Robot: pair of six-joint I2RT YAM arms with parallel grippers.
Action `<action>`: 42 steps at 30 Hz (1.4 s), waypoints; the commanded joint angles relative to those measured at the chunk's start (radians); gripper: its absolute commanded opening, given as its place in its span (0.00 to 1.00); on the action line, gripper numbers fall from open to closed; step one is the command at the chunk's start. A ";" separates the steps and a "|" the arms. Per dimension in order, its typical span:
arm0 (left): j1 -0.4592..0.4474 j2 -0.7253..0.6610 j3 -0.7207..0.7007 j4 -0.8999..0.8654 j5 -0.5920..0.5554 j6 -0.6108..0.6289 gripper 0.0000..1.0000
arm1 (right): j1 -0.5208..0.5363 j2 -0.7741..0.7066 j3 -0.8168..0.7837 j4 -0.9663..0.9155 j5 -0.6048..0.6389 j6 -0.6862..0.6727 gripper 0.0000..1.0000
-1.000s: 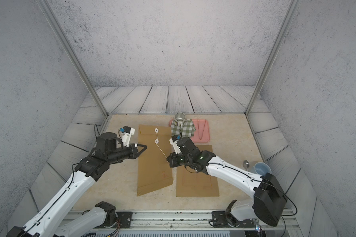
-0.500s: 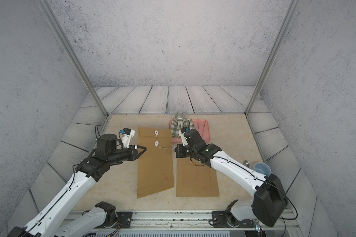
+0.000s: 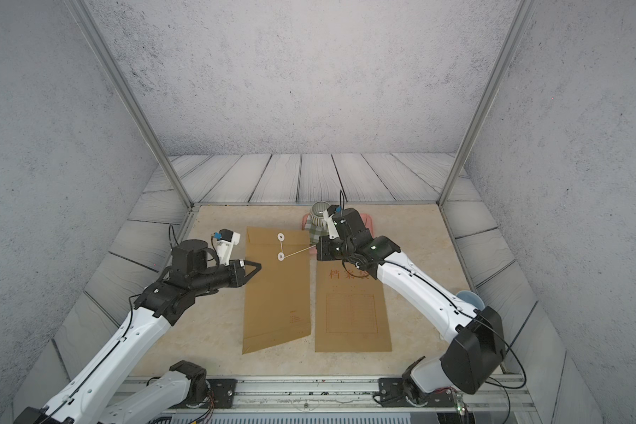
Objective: Open the file bag
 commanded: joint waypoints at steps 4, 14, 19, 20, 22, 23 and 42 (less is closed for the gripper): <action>0.018 -0.009 -0.010 0.024 0.016 -0.005 0.00 | -0.003 0.012 0.078 -0.019 -0.056 -0.026 0.00; 0.026 0.027 0.003 0.023 0.005 -0.020 0.00 | 0.025 -0.077 -0.170 0.135 -0.199 0.038 0.00; 0.035 0.039 0.016 0.004 -0.002 -0.013 0.00 | 0.027 -0.099 -0.266 0.128 -0.179 0.058 0.00; 0.036 0.038 0.014 0.005 -0.001 -0.011 0.00 | 0.027 -0.095 -0.272 0.111 -0.170 0.054 0.00; 0.037 0.039 0.010 0.005 -0.002 -0.011 0.00 | 0.026 -0.088 -0.288 0.106 -0.167 0.048 0.00; 0.036 0.040 0.008 0.005 -0.002 -0.011 0.00 | 0.026 -0.082 -0.297 0.107 -0.168 0.049 0.00; 0.046 0.047 -0.011 0.030 0.040 -0.017 0.00 | -0.056 -0.001 -0.180 -0.044 -0.056 -0.020 0.00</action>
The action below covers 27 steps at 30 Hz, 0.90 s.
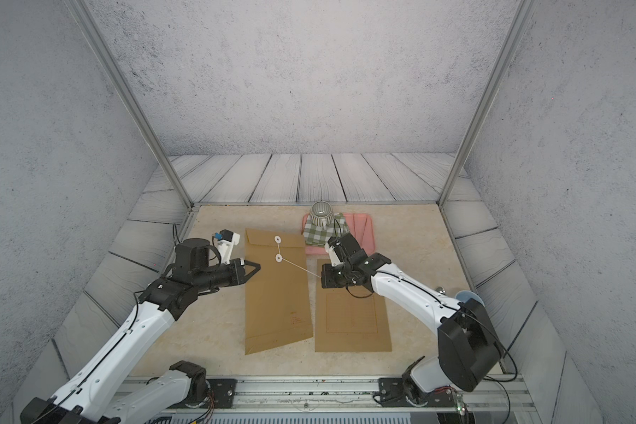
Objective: Open the file bag
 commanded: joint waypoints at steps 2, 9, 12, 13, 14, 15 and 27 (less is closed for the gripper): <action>0.009 0.001 -0.010 0.038 0.030 -0.003 0.00 | -0.033 0.015 0.179 -0.067 0.046 -0.062 0.00; 0.009 -0.011 -0.025 0.040 0.043 -0.002 0.00 | -0.038 0.144 0.567 -0.155 0.018 -0.088 0.00; 0.009 -0.013 -0.030 0.036 0.045 -0.004 0.00 | -0.034 0.183 0.668 -0.148 -0.034 -0.072 0.00; 0.009 -0.012 -0.035 0.044 0.047 -0.007 0.00 | -0.031 0.192 0.689 -0.136 -0.054 -0.064 0.00; 0.008 -0.012 -0.040 0.050 0.047 -0.010 0.00 | -0.027 0.198 0.705 -0.124 -0.069 -0.058 0.00; 0.009 -0.009 -0.045 0.058 0.047 -0.013 0.00 | -0.022 0.199 0.715 -0.112 -0.083 -0.053 0.00; 0.009 0.011 -0.051 0.068 0.039 -0.007 0.00 | 0.138 0.131 0.580 0.054 -0.216 -0.044 0.00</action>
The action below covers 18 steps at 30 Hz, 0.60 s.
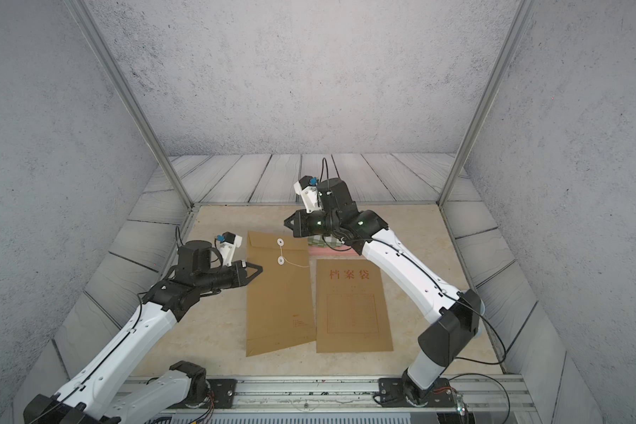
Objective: Open the file bag
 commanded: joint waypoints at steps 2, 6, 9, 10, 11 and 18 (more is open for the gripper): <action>0.009 0.007 -0.013 0.029 0.007 0.007 0.00 | 0.053 -0.049 -0.071 0.055 -0.026 0.000 0.00; 0.008 -0.003 0.012 0.001 0.010 0.016 0.00 | 0.058 -0.086 -0.208 0.069 0.042 0.008 0.12; 0.008 -0.013 0.082 -0.073 -0.003 0.048 0.00 | 0.028 -0.111 -0.321 0.060 0.074 -0.020 0.46; 0.008 -0.011 0.118 -0.113 -0.010 0.063 0.00 | 0.012 -0.124 -0.365 0.060 0.093 -0.024 0.52; 0.006 -0.005 0.154 -0.156 -0.017 0.079 0.00 | -0.009 -0.139 -0.403 0.068 0.102 -0.024 0.60; -0.013 0.020 0.363 -0.361 -0.025 0.149 0.00 | -0.068 -0.238 -0.662 0.174 0.263 -0.148 0.78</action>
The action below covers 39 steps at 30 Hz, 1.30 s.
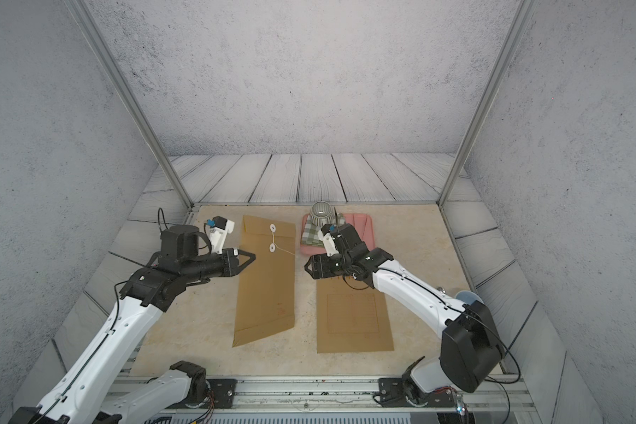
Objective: Open the file bag
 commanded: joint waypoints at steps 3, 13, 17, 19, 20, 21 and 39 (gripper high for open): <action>-0.034 0.015 0.101 -0.138 0.017 0.057 0.00 | 0.010 -0.023 -0.099 0.174 0.058 -0.078 0.77; -0.132 0.041 0.259 -0.280 -0.086 0.110 0.00 | 0.012 0.051 -0.090 0.393 -0.065 -0.074 0.70; -0.137 0.049 0.297 -0.308 -0.091 0.121 0.00 | 0.013 0.043 -0.143 0.455 -0.105 -0.068 0.66; -0.140 0.055 0.320 -0.326 -0.092 0.132 0.00 | 0.012 0.035 -0.176 0.483 -0.112 -0.067 0.65; -0.141 0.056 0.329 -0.336 -0.091 0.140 0.00 | 0.013 0.035 -0.188 0.491 -0.112 -0.067 0.64; -0.143 0.057 0.336 -0.345 -0.092 0.144 0.00 | 0.014 0.039 -0.192 0.496 -0.112 -0.070 0.64; -0.145 0.046 0.350 -0.361 -0.100 0.147 0.00 | 0.055 0.083 -0.149 0.558 -0.120 -0.071 0.58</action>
